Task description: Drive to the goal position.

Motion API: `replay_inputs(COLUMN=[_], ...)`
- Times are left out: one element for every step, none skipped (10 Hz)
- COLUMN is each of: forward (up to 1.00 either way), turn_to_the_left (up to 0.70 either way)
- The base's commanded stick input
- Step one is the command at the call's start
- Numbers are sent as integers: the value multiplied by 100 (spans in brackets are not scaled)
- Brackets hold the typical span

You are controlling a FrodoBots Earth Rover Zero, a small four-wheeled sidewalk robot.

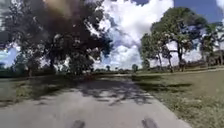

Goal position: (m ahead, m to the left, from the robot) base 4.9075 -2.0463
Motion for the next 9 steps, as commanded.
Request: replay_inputs(forward=[70,70,70,70,70,70,70,70,70], turn_to_the_left=[3,0,0,0,0,0,0,0,0])
